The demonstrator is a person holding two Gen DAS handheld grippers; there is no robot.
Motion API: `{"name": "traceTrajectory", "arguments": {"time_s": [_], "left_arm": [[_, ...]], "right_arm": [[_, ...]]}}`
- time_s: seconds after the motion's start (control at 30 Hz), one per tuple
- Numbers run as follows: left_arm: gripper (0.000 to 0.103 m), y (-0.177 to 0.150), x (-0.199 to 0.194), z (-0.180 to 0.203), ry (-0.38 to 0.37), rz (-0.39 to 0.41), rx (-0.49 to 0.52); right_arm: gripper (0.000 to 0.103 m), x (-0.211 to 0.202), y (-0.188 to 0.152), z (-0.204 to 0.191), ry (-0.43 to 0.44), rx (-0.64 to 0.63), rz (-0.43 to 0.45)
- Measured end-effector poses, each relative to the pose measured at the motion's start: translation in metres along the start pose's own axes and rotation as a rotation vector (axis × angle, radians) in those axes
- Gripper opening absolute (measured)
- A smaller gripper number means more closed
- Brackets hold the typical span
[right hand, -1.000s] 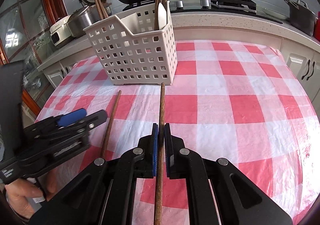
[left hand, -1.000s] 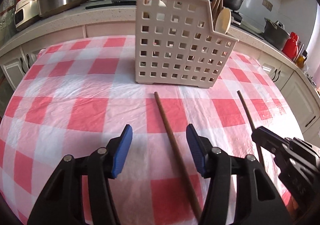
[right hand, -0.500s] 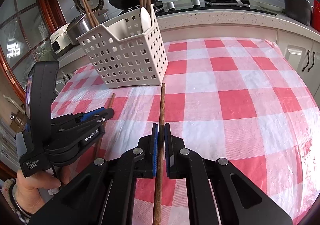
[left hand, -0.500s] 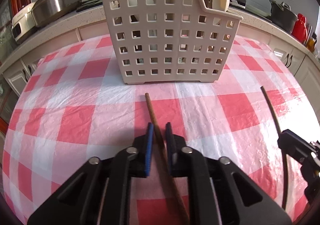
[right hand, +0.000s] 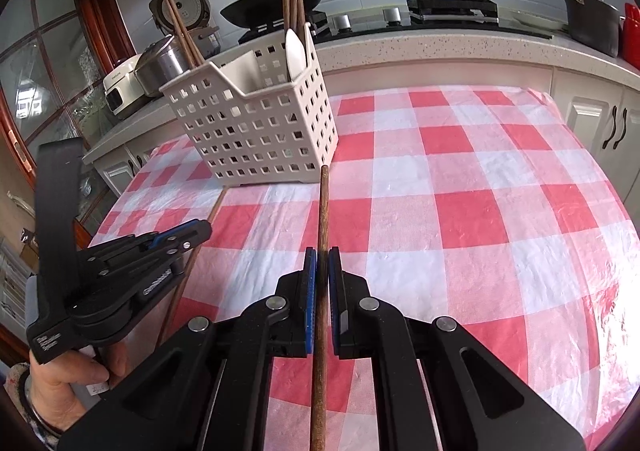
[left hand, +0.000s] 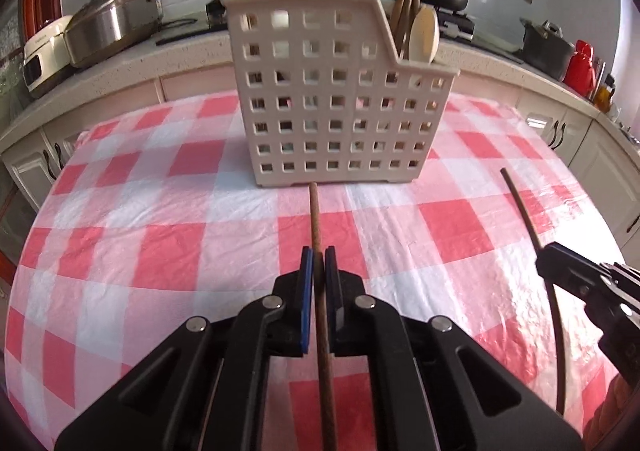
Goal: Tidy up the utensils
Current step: 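Close the left tool on its brown chopstick while the right tool lifts its chopstick, then lift both chopsticks upright and carry them over the white basket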
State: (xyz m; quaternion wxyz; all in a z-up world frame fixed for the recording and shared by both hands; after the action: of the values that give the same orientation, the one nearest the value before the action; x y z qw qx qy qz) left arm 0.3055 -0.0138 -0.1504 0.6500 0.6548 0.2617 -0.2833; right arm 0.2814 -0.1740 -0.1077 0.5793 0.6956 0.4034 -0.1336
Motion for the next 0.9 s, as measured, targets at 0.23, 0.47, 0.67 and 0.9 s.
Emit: {"name": "traceTrajectory", "arguments": {"time_s": [0.23,0.47,0.67,0.9], "left_arm": [[0.006,0.004,-0.046,-0.011,-0.035,0.092,-0.012],[0.006,0.004,-0.097,-0.015,-0.046,0.196,0.001],[0.006,0.000,-0.138,-0.016,-0.049,0.284,0.015],[0.006,-0.006,-0.174,-0.018,-0.044,0.383,0.023]], "right_arm": [[0.006,-0.018,0.009,-0.020,0.016,-0.041,0.064],[0.006,-0.044,0.019,-0.041,0.029,-0.076,0.130],[0.006,-0.066,0.024,-0.059,0.041,-0.115,0.196],[0.006,-0.080,0.025,-0.073,0.041,-0.134,0.231]]}}
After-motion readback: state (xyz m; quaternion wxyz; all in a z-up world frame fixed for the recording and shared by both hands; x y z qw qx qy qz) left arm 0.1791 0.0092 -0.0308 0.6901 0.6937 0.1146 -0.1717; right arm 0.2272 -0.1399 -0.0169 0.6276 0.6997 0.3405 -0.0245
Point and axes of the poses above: each gripper's, at about its wrist camera, not at the fingertips, and x roughly the way its jaws point, z to its right, y to its top, the point moved 4 cm from there along x, roughly the way its jaws point, and after that the axes turned 3 degrees about x, right-handed, at the moved point
